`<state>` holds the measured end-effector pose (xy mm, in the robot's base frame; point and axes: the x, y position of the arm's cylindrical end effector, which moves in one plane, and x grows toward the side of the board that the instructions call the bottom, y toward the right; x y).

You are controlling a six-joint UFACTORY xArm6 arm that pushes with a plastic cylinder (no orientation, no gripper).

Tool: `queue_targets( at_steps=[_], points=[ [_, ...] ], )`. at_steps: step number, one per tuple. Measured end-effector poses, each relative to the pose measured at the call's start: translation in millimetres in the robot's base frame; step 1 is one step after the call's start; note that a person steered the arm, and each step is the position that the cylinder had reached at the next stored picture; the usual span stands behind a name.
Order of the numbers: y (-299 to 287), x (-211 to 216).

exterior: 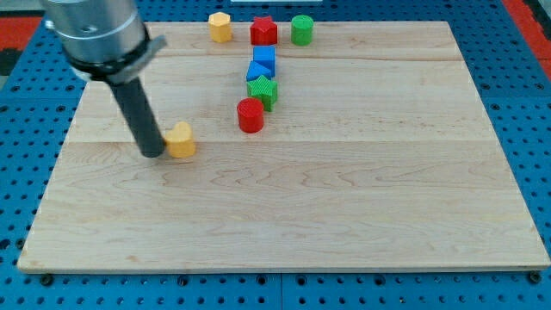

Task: Move the yellow heart to the bottom of the red circle

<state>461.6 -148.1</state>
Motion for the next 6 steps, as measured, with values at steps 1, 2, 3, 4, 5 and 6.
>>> queue_targets(
  at_steps=[1,2,3,4,5,6],
  points=[
    [24,-17],
    [-17,-23],
    [15,-42],
    [52,-42],
    [46,-29],
    [35,-21]
  ],
)
